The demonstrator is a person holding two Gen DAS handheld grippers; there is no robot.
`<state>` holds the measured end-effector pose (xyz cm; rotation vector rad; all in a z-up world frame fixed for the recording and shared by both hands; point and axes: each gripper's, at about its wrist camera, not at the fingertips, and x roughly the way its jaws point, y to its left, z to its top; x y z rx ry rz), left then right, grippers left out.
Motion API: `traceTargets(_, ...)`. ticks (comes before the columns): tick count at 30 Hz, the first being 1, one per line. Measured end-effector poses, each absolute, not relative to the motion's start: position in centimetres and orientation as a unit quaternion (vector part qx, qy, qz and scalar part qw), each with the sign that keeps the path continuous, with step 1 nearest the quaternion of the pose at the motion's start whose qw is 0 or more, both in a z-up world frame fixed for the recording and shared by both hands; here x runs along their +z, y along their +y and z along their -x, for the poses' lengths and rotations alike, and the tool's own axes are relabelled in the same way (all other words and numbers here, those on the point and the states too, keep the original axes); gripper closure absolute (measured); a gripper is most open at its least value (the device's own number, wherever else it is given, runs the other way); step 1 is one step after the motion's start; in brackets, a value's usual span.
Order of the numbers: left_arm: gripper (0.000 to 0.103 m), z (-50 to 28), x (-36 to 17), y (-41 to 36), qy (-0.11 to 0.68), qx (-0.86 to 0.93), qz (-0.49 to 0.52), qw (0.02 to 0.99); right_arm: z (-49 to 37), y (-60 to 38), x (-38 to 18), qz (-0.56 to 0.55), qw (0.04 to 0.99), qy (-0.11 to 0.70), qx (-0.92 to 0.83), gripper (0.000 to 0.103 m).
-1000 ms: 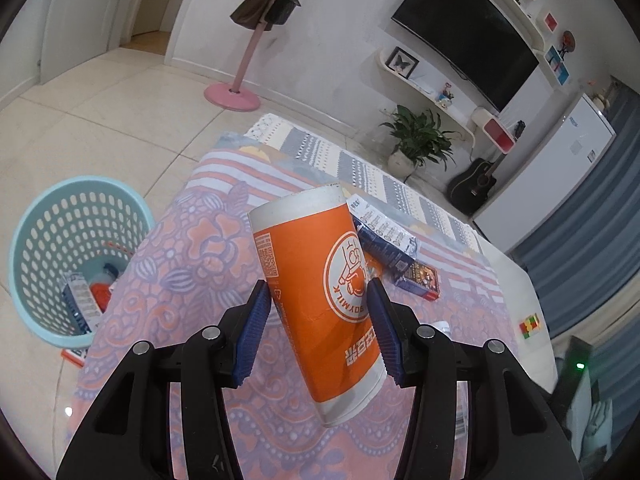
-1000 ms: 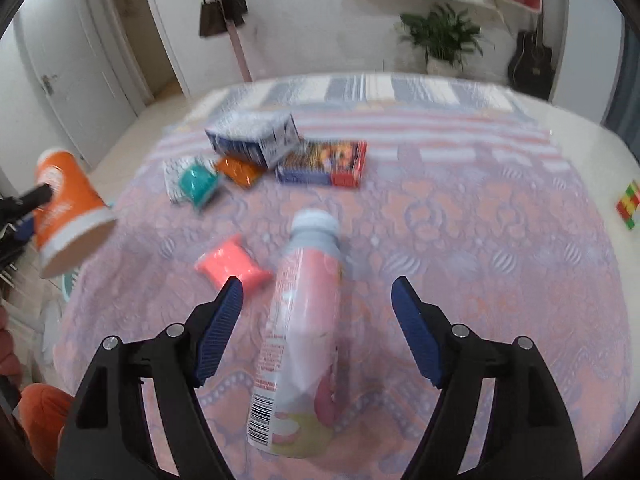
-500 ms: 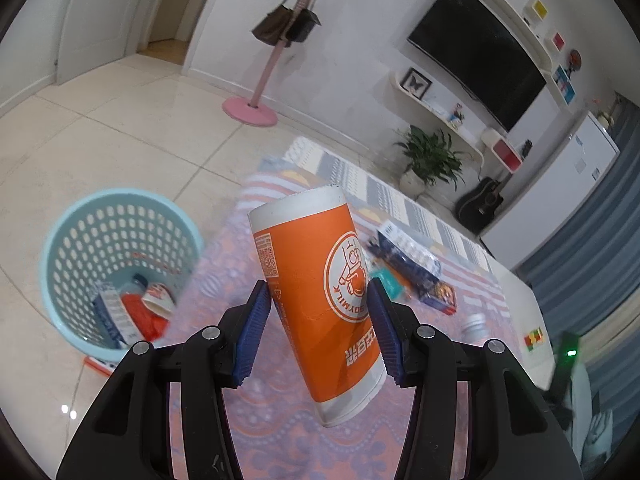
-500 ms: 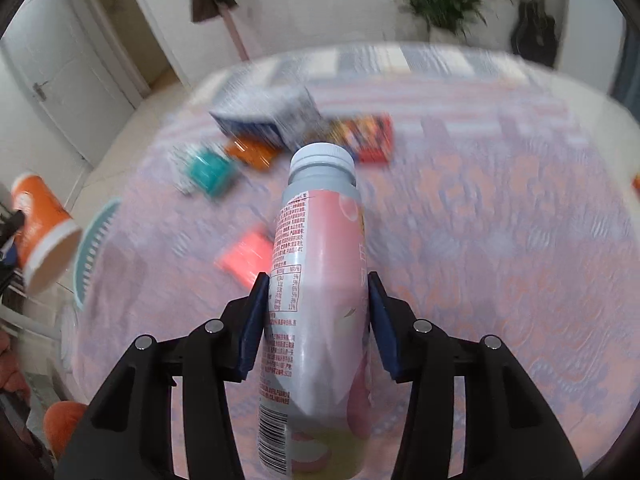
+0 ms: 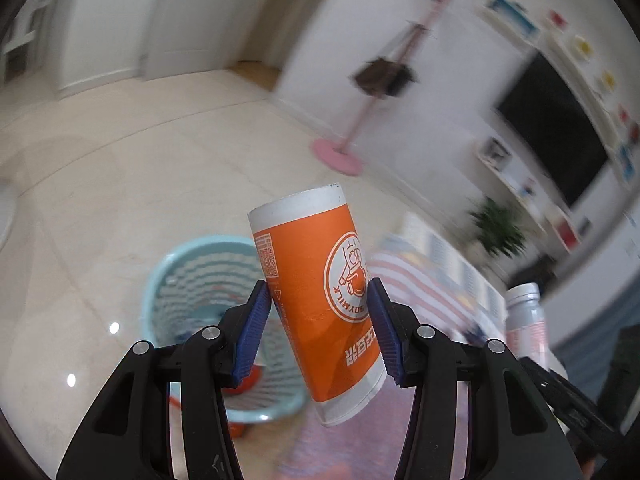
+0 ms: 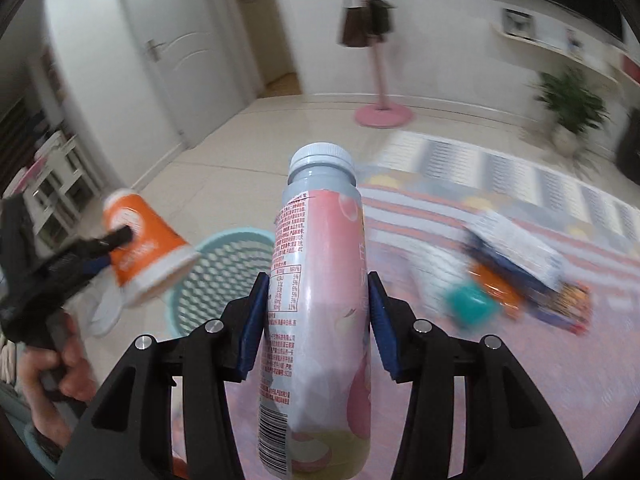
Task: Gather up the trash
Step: 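Carry the orange cup and pink bottle over the wastebasket and release both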
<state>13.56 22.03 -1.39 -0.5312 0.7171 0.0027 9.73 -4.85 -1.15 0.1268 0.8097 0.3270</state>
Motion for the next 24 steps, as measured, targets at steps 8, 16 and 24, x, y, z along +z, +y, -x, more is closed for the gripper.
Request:
traceTargets(8,0.055,-15.9,-6.5,26.5,0.378,0.073,0.276,0.880,-13.9,5.2,-4.1,-0.041,0.881,0.420,0.215,0.058)
traceTargets(16,0.054,-17.6,-9.8,28.0,0.433,0.113,0.252,0.858,-16.5,10.3,-9.1,-0.043,0.855,0.462,0.231,0.058)
traceTargets(24,0.049,-18.0,-10.5,28.1,0.448,0.111,0.257,0.849,-18.3,10.9,-11.6,-0.059,0.845,0.486,0.215,0.057)
